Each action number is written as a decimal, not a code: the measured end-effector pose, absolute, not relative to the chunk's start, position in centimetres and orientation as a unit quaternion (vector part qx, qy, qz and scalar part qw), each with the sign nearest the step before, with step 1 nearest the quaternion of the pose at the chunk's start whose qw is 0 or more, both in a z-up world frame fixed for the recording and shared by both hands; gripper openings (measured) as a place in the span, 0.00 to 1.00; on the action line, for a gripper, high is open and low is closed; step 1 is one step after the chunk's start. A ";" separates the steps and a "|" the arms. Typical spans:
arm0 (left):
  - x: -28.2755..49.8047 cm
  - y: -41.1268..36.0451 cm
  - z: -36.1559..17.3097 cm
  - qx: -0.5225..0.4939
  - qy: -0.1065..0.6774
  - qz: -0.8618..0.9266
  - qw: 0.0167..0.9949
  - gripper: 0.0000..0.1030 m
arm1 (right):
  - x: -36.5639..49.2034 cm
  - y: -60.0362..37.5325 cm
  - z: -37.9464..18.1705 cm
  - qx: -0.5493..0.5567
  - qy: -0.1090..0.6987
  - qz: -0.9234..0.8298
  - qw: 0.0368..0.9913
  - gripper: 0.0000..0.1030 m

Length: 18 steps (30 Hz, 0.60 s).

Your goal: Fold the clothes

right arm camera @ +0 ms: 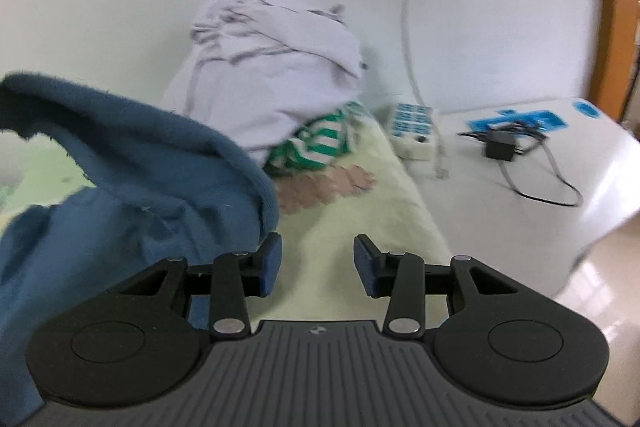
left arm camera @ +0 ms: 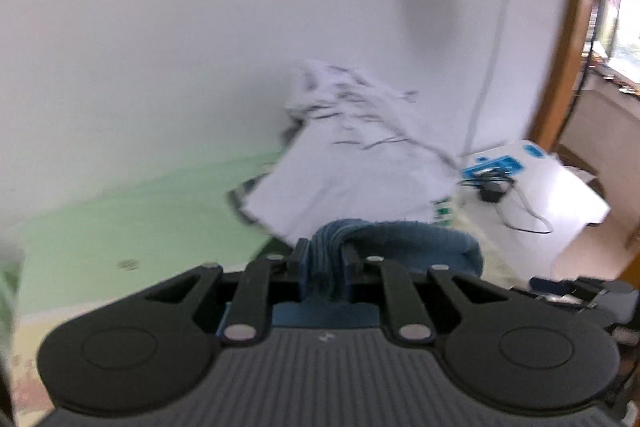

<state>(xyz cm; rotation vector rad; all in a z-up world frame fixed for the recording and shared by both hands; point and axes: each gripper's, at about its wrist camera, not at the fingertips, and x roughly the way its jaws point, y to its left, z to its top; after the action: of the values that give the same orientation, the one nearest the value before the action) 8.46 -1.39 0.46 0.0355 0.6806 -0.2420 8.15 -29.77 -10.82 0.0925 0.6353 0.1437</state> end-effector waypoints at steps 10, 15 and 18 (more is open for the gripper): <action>4.8 3.5 -1.5 -0.008 0.372 -0.048 0.927 0.14 | 10.6 -24.3 -11.0 -0.053 0.303 0.159 0.938 0.42; 3.6 5.2 -2.9 -0.029 0.388 -0.013 0.921 0.14 | 13.4 -22.7 -12.2 -0.028 0.339 0.167 0.926 0.42; 2.5 5.9 -3.7 -0.037 0.395 -0.003 0.918 0.14 | 14.3 -21.9 -13.4 -0.010 0.368 0.187 0.911 0.42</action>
<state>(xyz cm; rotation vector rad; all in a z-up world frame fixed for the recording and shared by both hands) 2.51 5.87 -3.69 -0.0761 0.8133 -0.0069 14.33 -21.91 -13.38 -0.0202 0.7595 0.3863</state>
